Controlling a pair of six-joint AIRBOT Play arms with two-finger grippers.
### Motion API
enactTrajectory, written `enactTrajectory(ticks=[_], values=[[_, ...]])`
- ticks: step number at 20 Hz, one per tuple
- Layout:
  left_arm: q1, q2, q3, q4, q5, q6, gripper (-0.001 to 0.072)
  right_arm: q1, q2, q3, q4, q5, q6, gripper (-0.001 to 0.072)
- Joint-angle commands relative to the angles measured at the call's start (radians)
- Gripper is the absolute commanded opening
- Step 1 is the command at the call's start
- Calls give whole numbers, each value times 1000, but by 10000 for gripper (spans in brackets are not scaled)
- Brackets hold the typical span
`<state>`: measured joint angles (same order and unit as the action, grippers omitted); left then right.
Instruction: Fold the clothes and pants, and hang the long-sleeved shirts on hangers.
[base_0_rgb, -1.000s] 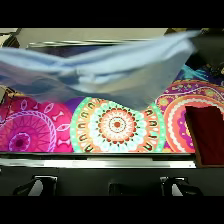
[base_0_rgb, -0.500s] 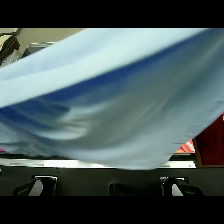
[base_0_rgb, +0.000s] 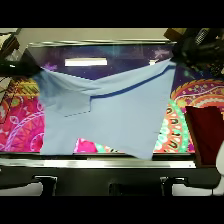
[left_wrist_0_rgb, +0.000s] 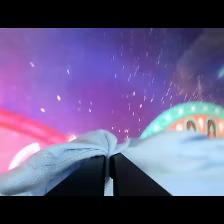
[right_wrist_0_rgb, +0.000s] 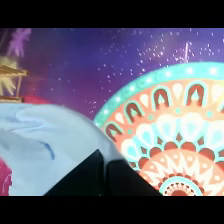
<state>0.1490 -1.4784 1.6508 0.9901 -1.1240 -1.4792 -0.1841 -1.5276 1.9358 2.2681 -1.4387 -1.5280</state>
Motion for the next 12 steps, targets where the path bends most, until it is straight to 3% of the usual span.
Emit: enactTrajectory(ticks=[1, 5, 6, 7, 9, 11, 12], values=[[-103, -287, -3, -5, 111, 13, 16, 18, -267, -18, -5, 100, -29, 42], [-141, -441, -3, -28, 216, 13, 21, 71, -462, -18, 2, 271, -28, 42], [-140, -451, -3, -34, 227, 13, 57, 85, -487, -18, 2, 301, -28, 43], [-135, -454, -3, -34, 231, 14, 193, 97, -503, -18, 2, 320, -28, 62], [-114, -450, 20, -34, 198, 14, 452, 108, -508, -16, 3, 326, -28, 217], [-64, -439, 82, -34, 116, 23, 463, 85, -479, -12, 4, 251, -44, 376], [-31, -421, 112, -34, 68, 48, 463, 60, -449, -12, 3, 183, -89, 387]])
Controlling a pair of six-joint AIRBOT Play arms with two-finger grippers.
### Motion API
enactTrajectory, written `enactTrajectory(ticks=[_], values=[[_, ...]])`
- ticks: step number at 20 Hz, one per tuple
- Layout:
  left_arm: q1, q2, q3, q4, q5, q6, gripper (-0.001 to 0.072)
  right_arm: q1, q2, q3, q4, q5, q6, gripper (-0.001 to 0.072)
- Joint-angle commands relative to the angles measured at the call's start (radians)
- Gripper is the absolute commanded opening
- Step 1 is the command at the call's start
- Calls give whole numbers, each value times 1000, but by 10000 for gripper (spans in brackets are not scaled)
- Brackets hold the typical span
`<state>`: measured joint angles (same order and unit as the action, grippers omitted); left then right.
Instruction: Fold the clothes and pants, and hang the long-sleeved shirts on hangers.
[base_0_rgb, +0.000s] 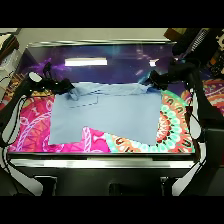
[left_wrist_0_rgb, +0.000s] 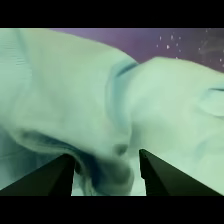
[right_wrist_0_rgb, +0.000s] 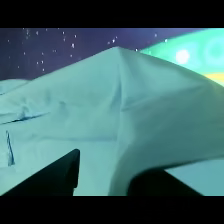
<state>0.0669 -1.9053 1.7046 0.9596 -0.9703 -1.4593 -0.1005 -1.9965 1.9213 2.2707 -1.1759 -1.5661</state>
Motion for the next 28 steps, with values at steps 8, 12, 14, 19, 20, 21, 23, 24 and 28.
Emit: enactTrajectory(ticks=[8, 12, 14, 19, 20, 21, 23, 24, 28], values=[[353, 268, -71, -19, -343, 137, 672, -293, 373, -311, -107, -332, -236, 459], [458, 444, -393, -52, -295, 155, 672, -335, 595, -842, -58, -271, -300, 460], [474, 506, -518, -52, -277, 155, 672, -322, 684, -1044, -35, -221, -338, 483], [472, 554, -647, -52, -275, 155, 672, -322, 787, -1319, -29, -143, -386, 490], [472, 554, -653, -52, -275, 155, 671, -322, 787, -1346, -26, -130, -387, 490], [472, 554, -657, -52, -271, 154, 672, -322, 787, -1369, -22, -111, -394, 489], [472, 554, -658, -52, -270, 154, 672, -322, 787, -1403, 8, -80, -417, 489], [472, 553, -658, -52, -270, 154, 671, -322, 787, -1415, 21, -64, -425, 489], [472, 552, -658, -52, -263, 154, 671, -322, 787, -1452, 43, 15, -429, 489]])
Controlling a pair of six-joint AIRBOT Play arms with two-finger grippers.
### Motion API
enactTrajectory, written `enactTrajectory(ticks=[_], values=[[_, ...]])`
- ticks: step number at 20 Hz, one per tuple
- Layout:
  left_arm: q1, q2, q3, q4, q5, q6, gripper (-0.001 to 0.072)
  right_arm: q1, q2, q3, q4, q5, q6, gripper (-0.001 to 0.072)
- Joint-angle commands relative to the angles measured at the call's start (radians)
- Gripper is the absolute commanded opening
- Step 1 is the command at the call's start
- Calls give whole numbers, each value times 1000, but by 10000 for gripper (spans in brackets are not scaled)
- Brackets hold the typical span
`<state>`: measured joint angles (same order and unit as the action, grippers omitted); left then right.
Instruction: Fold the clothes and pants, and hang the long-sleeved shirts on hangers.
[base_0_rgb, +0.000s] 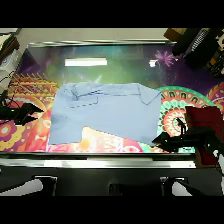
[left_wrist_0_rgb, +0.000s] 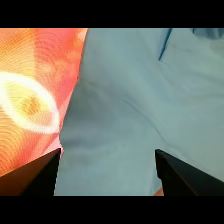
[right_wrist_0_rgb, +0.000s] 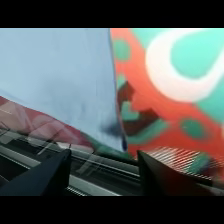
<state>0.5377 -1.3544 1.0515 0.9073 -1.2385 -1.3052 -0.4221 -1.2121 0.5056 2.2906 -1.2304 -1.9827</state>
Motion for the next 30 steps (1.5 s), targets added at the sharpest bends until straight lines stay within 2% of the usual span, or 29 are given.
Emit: enactTrajectory(ticks=[1, 4, 5, 6, 7, 13, 18, 24, 25, 27, 28, 30], values=[[1, 2, -5, 0, 9, 0, 671, 7, 3, -47, 43, 87, -16, 488], [1, 2, -5, 0, 22, 1, 672, 107, 0, -60, 54, 168, 6, 464], [1, 2, -5, 0, 25, 1, 672, 140, 1, -59, 54, 195, 21, 350], [1, 1, -6, 0, 28, 2, 672, 157, 1, -59, 53, 217, 39, 170], [1, -3, -6, 0, 28, 16, 672, 159, 1, -59, 59, 234, 51, 47], [1, -87, -56, -13, 138, 90, 670, 159, 104, -56, 66, 168, 106, 41], [-18, -181, -56, -175, 197, 231, 659, 160, 246, -56, 66, 70, 173, 41], [-119, -261, -55, -182, 290, 248, 636, 159, 335, -56, 67, 37, 231, 41], [-132, -268, -55, -182, 310, 247, 526, 159, 344, -56, 67, 31, 238, 41], [-147, -269, -51, -186, 327, 247, 154, 159, 371, -55, 75, 27, 245, 41], [-151, -267, -40, -190, 315, 247, 21, 160, 385, -50, 89, 32, 245, 41], [-153, -253, 1, -225, 266, 248, 17, 160, 404, -21, 122, 63, 240, 41]])
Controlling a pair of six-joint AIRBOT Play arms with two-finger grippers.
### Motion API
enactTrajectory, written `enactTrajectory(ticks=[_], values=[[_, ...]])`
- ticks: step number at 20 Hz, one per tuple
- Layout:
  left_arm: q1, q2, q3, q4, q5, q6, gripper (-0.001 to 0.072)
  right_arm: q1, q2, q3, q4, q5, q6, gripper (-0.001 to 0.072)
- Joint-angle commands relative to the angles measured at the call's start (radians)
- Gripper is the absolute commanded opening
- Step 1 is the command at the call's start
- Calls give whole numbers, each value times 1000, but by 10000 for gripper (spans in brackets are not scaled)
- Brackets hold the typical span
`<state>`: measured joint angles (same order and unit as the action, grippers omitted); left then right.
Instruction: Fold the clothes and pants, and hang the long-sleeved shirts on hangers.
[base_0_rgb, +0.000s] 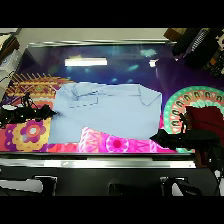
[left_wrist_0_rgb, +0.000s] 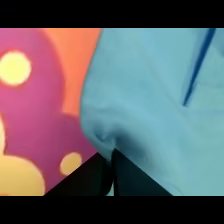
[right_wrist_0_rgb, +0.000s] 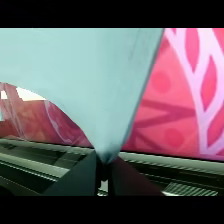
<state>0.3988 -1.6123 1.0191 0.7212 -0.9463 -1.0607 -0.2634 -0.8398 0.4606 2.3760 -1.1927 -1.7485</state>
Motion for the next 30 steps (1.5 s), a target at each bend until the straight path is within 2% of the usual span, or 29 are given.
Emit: enactTrajectory(ticks=[1, 4, 6, 10, 12, 14, 18, 19, 22, 24, 27, 30], values=[[-14, 24, 64, -61, -55, 6, 16, 1, 35, 59, 54, 43, -8, 41], [-23, 138, 181, -86, -119, -8, 15, 1, 35, 240, 77, 103, -28, 41], [-22, 270, 282, -86, -123, -58, 15, 1, 35, 425, 77, 117, -35, 41], [-18, 554, 480, -70, -90, -151, 16, 1, 38, 879, 73, -5, -11, 41], [-18, 702, 553, -6, -48, -241, 16, 1, 58, 1097, 69, -59, 39, 41], [-18, 851, 583, 118, 26, -391, 16, 1, 93, 1278, 46, -64, 108, 41], [-18, 1036, 583, 435, 100, -671, 15, 1, 134, 1508, -164, -32, 261, 40], [-18, 1051, 583, 489, 98, -706, 15, 1, 133, 1524, -201, -19, 285, 40], [-20, 1020, 583, 501, 80, -685, 16, 1, 94, 1524, -249, -28, 316, 40], [-20, 953, 582, 436, 14, -580, 16, 1, 21, 1523, -244, -91, 348, 40], [-24, 781, 564, 249, -71, -388, 16, 1, -154, 1513, -236, -246, 362, 40], [-101, 547, 560, 221, -82, -278, 16, 1, -353, 1451, -235, -333, 341, 40]])
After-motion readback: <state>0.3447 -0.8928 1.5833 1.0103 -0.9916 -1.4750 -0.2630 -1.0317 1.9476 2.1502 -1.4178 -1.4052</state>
